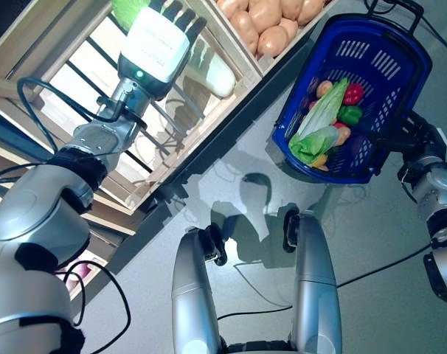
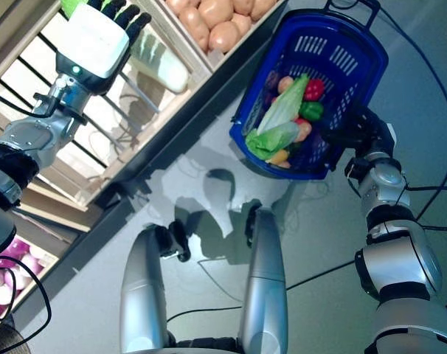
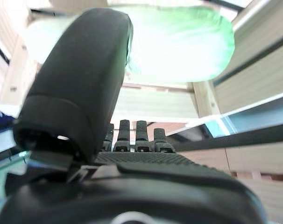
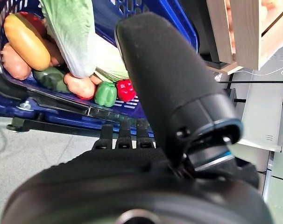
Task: Put vegetables into the basket
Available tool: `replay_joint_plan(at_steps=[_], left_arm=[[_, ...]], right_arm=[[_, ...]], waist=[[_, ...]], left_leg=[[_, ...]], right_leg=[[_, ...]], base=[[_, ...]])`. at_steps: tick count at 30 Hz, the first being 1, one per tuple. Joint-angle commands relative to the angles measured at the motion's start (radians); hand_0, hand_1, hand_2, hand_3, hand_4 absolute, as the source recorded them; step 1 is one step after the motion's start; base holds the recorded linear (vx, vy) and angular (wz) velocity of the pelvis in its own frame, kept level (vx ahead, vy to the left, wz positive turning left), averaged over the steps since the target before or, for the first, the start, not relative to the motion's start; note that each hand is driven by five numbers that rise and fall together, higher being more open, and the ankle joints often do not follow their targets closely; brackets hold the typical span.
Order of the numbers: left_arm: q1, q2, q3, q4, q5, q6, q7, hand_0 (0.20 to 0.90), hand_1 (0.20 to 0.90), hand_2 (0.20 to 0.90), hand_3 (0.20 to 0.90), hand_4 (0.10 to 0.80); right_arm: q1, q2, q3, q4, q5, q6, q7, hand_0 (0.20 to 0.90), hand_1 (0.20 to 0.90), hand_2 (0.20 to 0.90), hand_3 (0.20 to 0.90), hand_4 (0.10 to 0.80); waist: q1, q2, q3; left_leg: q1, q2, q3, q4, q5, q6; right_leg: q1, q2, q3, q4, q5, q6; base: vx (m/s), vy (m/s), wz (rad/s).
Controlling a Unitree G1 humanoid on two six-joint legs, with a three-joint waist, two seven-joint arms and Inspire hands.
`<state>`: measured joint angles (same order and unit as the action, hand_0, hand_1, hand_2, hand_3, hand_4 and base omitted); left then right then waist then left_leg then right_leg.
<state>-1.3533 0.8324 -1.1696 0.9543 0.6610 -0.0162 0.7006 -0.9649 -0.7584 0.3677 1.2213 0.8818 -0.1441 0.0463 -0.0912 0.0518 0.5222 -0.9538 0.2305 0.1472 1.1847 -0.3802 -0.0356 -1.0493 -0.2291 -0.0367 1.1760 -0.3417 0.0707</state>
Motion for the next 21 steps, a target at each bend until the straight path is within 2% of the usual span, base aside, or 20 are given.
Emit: replay_joint_plan(at_steps=[1, 7, 10, 16, 21], left_arm=[[-0.185, 0.024, 0.036, 0.044, -0.018, 0.077, -0.031, 0.9, 0.9, 0.9, 0.9, 0.8], [-0.203, -0.004, 0.031, 0.082, -0.045, 0.129, -0.111, 0.9, 0.9, 0.9, 0.9, 0.8], [-0.213, -0.019, 0.035, 0.099, -0.058, 0.155, -0.111, 0.9, 0.9, 0.9, 0.9, 0.8], [-0.259, -0.044, 0.013, 0.128, 0.051, 0.187, -0.095, 0.9, 0.9, 0.9, 0.9, 0.8], [-0.288, -0.057, -0.016, 0.14, 0.161, 0.158, -0.102, 0.9, 0.9, 0.9, 0.9, 0.8]], right_arm=[[-0.076, -0.036, -0.005, -0.028, 0.083, -0.088, 0.041, 0.9, 0.9, 0.9, 0.9, 0.8], [-0.088, -0.011, -0.007, -0.107, 0.12, -0.105, 0.07, 0.9, 0.9, 0.9, 0.9, 0.8], [-0.086, 0.001, -0.007, -0.171, 0.125, -0.103, 0.071, 0.9, 0.9, 0.9, 0.9, 0.8], [-0.071, 0.018, -0.016, -0.279, 0.141, -0.092, 0.048, 0.9, 0.9, 0.9, 0.9, 0.8], [-0.068, 0.016, -0.024, -0.29, 0.164, -0.092, 0.024, 0.9, 0.9, 0.9, 0.9, 0.8]], waist=[[-0.022, 0.0, -0.014], [-0.033, -0.005, -0.003], [-0.04, -0.01, -0.002], [-0.059, -0.024, -0.002], [-0.066, -0.023, -0.002]], left_leg=[[-0.005, 0.044, -0.046, -0.052, 0.002, -0.076], [-0.043, 0.047, -0.047, -0.043, 0.007, -0.077], [-0.074, 0.048, -0.05, -0.028, 0.005, -0.079], [-0.188, 0.058, -0.07, 0.045, -0.01, -0.078], [-0.269, 0.062, -0.084, 0.099, -0.021, -0.074]], right_leg=[[0.067, -0.07, 0.017, -0.12, 0.11, 0.038], [0.031, -0.069, 0.022, -0.121, 0.125, 0.042], [0.001, -0.073, 0.025, -0.123, 0.135, 0.044], [-0.108, -0.086, 0.033, -0.09, 0.153, 0.05], [-0.184, -0.093, 0.039, -0.052, 0.151, 0.051]], base=[[0.0, 0.0, 0.0], [0.001, 0.003, -0.01], [-0.002, 0.008, -0.08], [-0.035, 0.001, -0.02], [-0.054, -0.007, -0.07]])
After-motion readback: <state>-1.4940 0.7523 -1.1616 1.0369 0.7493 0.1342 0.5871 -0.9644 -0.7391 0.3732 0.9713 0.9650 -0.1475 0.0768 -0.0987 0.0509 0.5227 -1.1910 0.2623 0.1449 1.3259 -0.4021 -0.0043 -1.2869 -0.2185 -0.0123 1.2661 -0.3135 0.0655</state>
